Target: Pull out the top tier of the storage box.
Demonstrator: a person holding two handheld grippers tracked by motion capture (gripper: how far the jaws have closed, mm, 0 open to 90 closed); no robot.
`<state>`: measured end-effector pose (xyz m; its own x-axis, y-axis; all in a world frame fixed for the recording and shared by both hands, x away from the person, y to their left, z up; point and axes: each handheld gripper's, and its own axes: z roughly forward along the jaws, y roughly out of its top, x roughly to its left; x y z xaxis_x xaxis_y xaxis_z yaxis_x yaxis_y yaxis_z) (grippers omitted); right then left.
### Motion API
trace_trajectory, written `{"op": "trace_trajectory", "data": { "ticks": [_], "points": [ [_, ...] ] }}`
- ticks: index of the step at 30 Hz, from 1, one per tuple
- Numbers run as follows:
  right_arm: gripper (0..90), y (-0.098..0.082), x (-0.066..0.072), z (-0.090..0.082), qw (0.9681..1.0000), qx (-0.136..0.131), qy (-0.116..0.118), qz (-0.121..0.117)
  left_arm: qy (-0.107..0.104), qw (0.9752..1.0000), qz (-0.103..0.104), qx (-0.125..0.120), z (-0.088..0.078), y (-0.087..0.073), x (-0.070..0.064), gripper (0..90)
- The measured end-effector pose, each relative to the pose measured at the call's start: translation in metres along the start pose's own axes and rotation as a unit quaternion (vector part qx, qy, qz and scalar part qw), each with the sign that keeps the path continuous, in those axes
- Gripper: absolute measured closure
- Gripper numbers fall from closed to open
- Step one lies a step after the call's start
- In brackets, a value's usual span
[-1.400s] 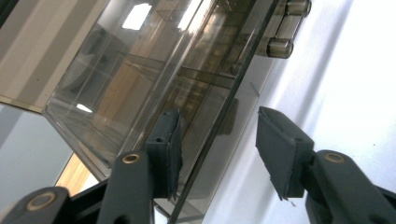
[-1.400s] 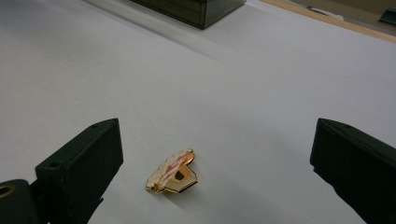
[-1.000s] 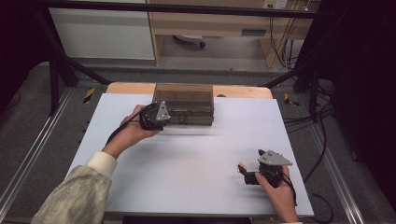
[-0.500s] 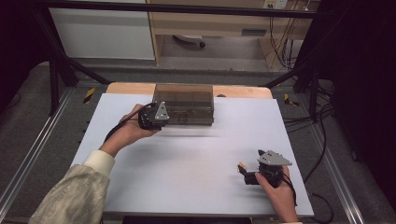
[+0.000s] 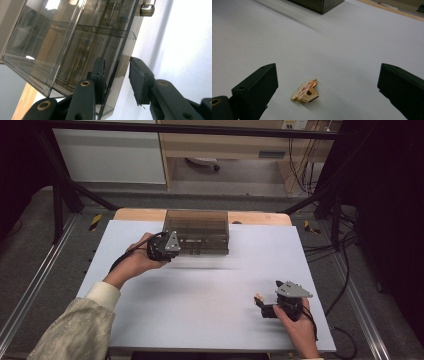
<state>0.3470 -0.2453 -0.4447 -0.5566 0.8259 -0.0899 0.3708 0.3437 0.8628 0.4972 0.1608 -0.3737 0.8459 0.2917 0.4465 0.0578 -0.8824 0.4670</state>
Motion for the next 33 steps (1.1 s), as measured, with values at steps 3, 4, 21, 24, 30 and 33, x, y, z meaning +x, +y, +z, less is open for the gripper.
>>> {"op": "trace_trajectory", "data": {
  "ticks": [3, 4, 21, 24, 30, 33],
  "points": [
    [3.6, 0.0, 0.0, 0.0, 1.0, 0.001, 0.0, 0.001, -0.004, 1.0, 0.003, 0.001, -0.001, -0.001, -0.001, 66.7],
    [3.6, 0.0, 0.0, 0.0, 1.0, 0.001, 0.0, 0.001, -0.004, 1.0, 0.003, 0.001, -0.002, -0.001, -0.001, 66.6],
    [3.6, 0.0, 0.001, 0.0, 1.0, 0.0, 0.0, 0.001, -0.015, 0.9997, 0.017, 0.004, -0.008, -0.003, -0.009, 68.5],
    [3.6, 0.001, 0.001, 0.0, 1.0, 0.0, 0.001, 0.001, -0.015, 0.9997, 0.019, 0.005, -0.009, -0.003, -0.01, 69.0],
    [3.6, 0.0, 0.001, 0.0, 1.0, 0.0, 0.001, 0.001, -0.016, 0.9996, 0.024, 0.004, -0.01, -0.004, -0.013, 69.5],
    [3.6, 0.0, 0.001, 0.0, 1.0, -0.001, 0.001, 0.002, -0.017, 0.9996, 0.023, 0.003, -0.011, -0.005, -0.013, 69.5]
  ]
}}
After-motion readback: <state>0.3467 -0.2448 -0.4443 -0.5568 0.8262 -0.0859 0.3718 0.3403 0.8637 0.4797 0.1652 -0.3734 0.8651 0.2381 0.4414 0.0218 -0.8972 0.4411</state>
